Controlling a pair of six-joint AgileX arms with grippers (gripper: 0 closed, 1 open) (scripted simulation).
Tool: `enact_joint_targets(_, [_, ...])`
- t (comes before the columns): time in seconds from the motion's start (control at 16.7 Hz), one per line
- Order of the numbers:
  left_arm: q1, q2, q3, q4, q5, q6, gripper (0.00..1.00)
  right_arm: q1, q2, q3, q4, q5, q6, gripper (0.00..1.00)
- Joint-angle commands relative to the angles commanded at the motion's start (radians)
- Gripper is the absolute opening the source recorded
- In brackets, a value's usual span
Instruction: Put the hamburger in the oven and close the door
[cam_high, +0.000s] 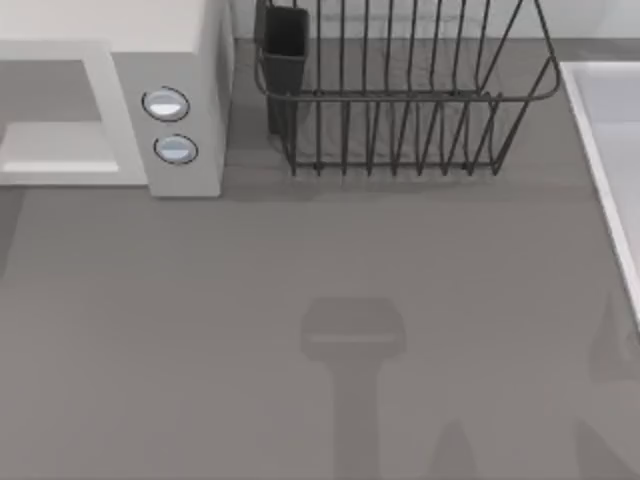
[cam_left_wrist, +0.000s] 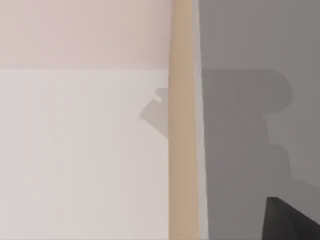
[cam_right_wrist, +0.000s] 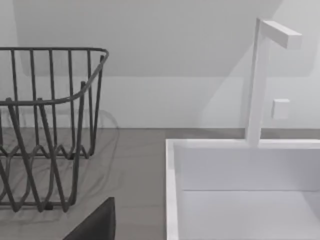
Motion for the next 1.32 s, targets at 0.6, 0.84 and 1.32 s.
enact_joint_targets(0.6, [-0.139,-0.247,-0.315,0.150,-0.068,-0.150,0.00,0.000,0.000,0.000,0.000,0.000,0.000,1.00])
enact_joint_targets(0.84, [-0.149,-0.257,-0.332,0.155,-0.079,-0.166,0.00,0.000,0.000,0.000,0.000,0.000,0.000,1.00])
enact_joint_targets(1.32, [-0.424,-0.544,-0.580,0.245,-0.229,-0.423,0.00,0.000,0.000,0.000,0.000,0.000,0.000,1.00])
